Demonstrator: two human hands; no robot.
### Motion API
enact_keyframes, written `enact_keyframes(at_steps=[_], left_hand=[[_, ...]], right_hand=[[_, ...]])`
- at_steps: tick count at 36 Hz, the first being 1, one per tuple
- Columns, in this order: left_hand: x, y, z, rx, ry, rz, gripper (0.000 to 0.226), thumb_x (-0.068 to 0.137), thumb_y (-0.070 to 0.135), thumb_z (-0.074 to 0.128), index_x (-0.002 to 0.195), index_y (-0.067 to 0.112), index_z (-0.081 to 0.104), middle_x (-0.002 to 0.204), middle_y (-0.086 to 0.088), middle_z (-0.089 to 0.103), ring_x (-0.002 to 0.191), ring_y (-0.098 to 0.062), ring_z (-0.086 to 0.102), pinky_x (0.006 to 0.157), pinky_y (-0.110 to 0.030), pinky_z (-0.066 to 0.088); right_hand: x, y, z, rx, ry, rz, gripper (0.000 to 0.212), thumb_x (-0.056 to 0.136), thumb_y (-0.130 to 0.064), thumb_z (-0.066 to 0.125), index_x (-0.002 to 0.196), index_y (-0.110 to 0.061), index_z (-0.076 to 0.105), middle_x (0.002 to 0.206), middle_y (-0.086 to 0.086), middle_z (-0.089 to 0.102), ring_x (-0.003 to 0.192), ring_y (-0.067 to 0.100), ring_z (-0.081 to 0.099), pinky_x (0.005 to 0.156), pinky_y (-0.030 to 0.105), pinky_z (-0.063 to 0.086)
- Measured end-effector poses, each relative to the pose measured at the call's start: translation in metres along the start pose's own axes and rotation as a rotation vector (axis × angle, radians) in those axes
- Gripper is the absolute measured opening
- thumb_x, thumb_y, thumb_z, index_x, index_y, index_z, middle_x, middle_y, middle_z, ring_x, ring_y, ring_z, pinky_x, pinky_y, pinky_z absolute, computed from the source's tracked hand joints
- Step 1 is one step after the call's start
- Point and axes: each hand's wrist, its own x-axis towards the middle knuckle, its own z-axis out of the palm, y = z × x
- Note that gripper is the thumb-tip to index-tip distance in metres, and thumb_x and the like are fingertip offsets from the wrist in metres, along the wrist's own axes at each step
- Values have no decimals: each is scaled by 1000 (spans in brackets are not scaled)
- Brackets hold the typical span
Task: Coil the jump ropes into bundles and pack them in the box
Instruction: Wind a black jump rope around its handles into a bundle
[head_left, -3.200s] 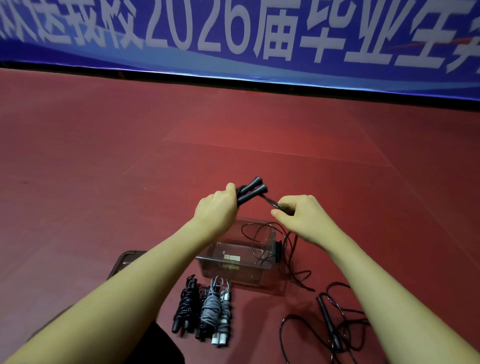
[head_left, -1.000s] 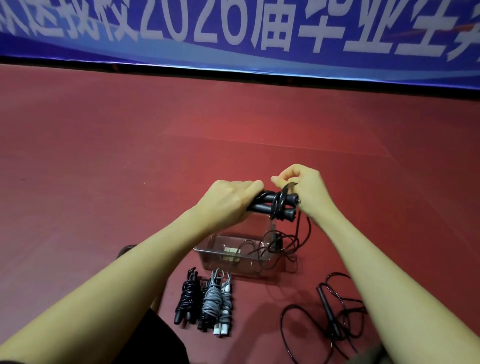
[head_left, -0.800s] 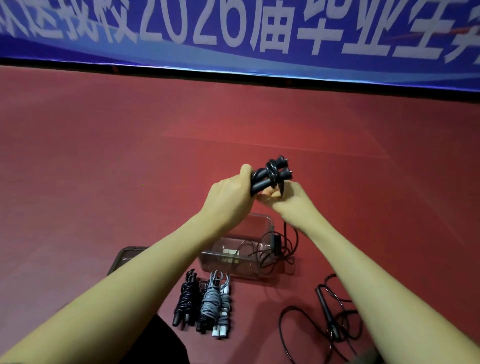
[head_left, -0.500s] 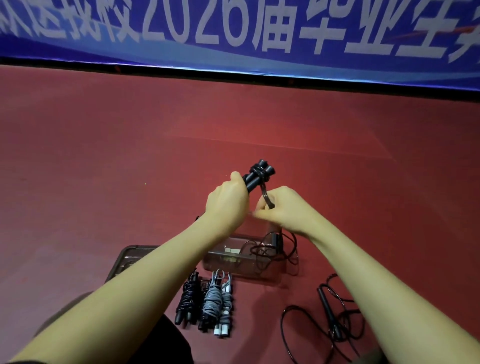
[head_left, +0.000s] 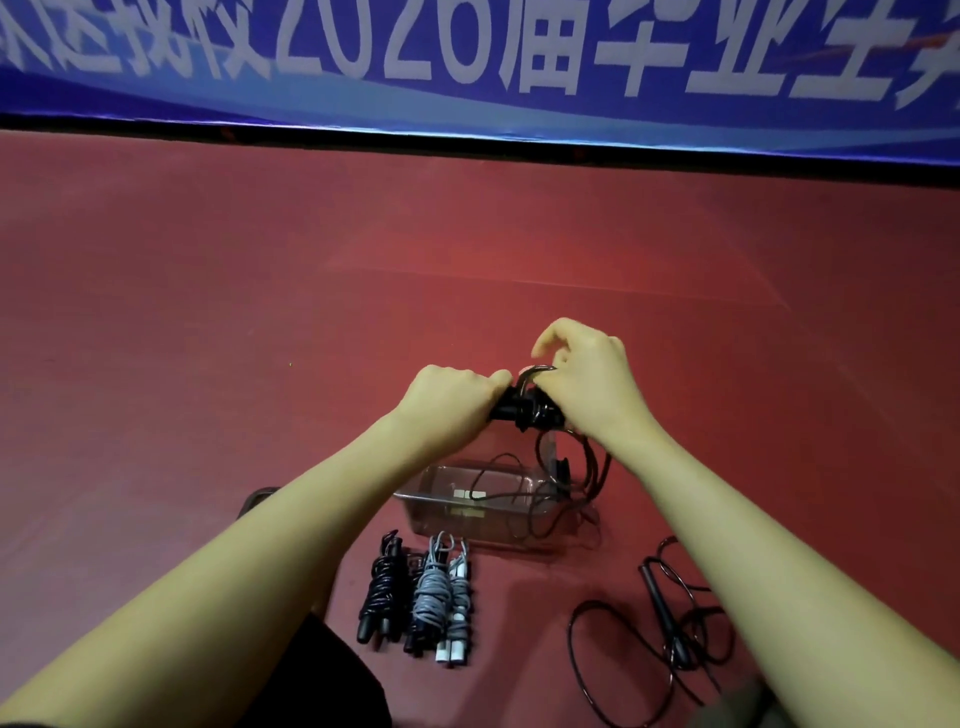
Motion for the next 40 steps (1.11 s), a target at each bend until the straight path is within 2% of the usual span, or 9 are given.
enact_keyframes(at_steps=[6, 9, 12, 15, 19, 23, 27, 30, 40], left_hand=[[-2, -6, 7, -119, 154, 140, 12, 92, 17, 48, 102, 14, 54, 76, -3, 65, 67, -31, 62, 49, -27, 25], [-3, -7, 11, -191, 316, 271, 5, 70, 14, 54, 74, 14, 54, 46, 1, 51, 36, -26, 49, 37, -21, 25], [0, -7, 14, -228, 430, 344, 7, 72, 20, 41, 77, 18, 46, 49, 3, 50, 40, -24, 51, 40, -21, 31], [-3, -6, 7, -231, 517, 362, 12, 74, 19, 42, 84, 22, 35, 53, 3, 51, 44, -22, 51, 41, -21, 30], [-8, 4, -4, -370, 567, 247, 15, 78, 23, 47, 87, 18, 36, 53, 2, 53, 37, -23, 49, 37, -18, 22], [-5, 18, -21, -538, 320, -133, 20, 95, 23, 51, 93, 15, 32, 75, -7, 59, 66, -38, 55, 54, -30, 28], [1, 23, -24, -599, 229, -385, 14, 97, 19, 45, 99, 13, 31, 89, -13, 62, 67, -34, 43, 60, -34, 31], [5, 20, -17, -606, 162, -517, 15, 97, 15, 43, 95, 12, 29, 92, -14, 62, 68, -32, 42, 61, -35, 31], [2, 7, 7, -245, -36, -424, 14, 96, 7, 39, 110, 7, 40, 104, -12, 64, 91, -36, 62, 62, -34, 33]], right_hand=[[6, 11, -7, 121, -82, 169, 21, 74, -14, 78, 68, -13, 57, 65, 9, 59, 28, 13, 51, 33, 16, 35], [7, 16, -10, 66, -119, 190, 28, 72, -30, 81, 68, -13, 60, 65, 5, 58, 40, 15, 52, 41, 19, 38], [7, 21, -11, -1, -113, 190, 32, 71, -43, 80, 63, -18, 61, 63, -1, 56, 65, 19, 51, 62, 29, 45], [6, 22, -10, 27, -109, 177, 37, 74, -48, 75, 59, -17, 62, 53, -4, 51, 62, 21, 47, 64, 32, 45], [2, 21, -7, 83, -150, 169, 31, 75, -17, 63, 47, -18, 50, 44, -10, 45, 63, 18, 45, 62, 33, 40], [-3, 17, -4, 90, -242, 136, 10, 84, -9, 61, 75, -12, 63, 75, 4, 58, 75, 19, 51, 71, 36, 46], [-9, 7, -1, 115, -301, 70, 38, 81, -23, 69, 55, -16, 43, 49, -5, 41, 43, 6, 35, 47, 22, 30], [-14, 1, 0, 108, -392, 35, 27, 80, -23, 72, 62, -12, 54, 49, -4, 44, 35, 2, 37, 40, 13, 27], [-15, -14, -13, -268, -373, -253, 19, 83, -20, 61, 66, -21, 54, 60, -4, 48, 63, 21, 45, 55, 30, 31]])
